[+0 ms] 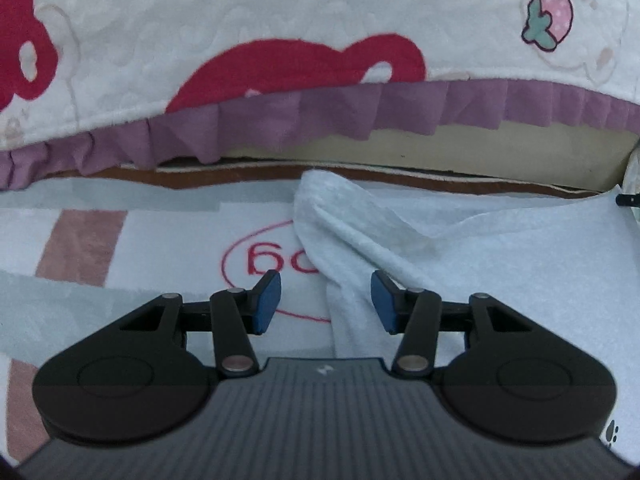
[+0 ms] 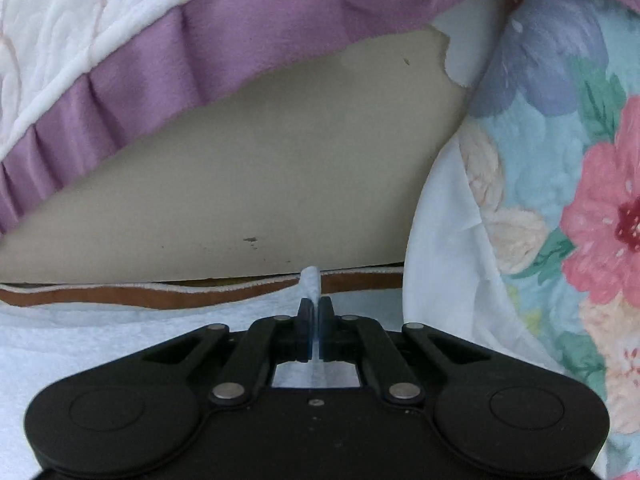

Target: Fold clothes

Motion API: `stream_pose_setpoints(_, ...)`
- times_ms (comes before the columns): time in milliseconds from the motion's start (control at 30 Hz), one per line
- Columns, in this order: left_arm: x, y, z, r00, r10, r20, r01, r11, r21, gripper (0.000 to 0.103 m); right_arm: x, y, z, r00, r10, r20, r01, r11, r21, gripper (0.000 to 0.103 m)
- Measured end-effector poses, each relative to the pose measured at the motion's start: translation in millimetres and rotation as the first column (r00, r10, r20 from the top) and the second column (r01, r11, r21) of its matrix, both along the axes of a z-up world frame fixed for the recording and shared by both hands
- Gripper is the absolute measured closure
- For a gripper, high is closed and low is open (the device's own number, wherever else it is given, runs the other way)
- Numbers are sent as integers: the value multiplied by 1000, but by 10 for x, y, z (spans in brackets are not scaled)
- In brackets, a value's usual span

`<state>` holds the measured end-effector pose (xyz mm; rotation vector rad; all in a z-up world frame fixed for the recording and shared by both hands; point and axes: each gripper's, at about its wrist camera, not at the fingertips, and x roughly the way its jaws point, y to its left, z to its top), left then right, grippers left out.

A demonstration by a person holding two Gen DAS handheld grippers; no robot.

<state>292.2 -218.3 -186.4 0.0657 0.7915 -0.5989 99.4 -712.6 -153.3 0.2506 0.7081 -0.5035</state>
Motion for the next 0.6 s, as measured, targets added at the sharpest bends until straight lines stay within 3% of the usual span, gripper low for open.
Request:
stream_pose_setpoints(167,9,-60,65,997,-72,32,72,997,8,53,87,32,-71,997,-57,-49,57,998,-8,101)
stream_pose_setpoints(300,66,-225,72,989,-129,71,125,990,62,53,138,43,-153,992,-98,-78,99,995,4,101)
stream_pose_setpoints(433,239,-340,47,990,-102,100,94,992,82,53,170,66,-197,991,-91,-93,91,996,-5,101)
stream_pose_setpoints(533,359,-413,-9,986,-105,129,95,992,83,55,103,99,-196,998,-38,-53,37,999,-19,101)
stream_pose_setpoints(600,414,-475,-59,981,-143,130,130,986,102,79,28,88,-193,999,-22,-25,22,1000,-4,101)
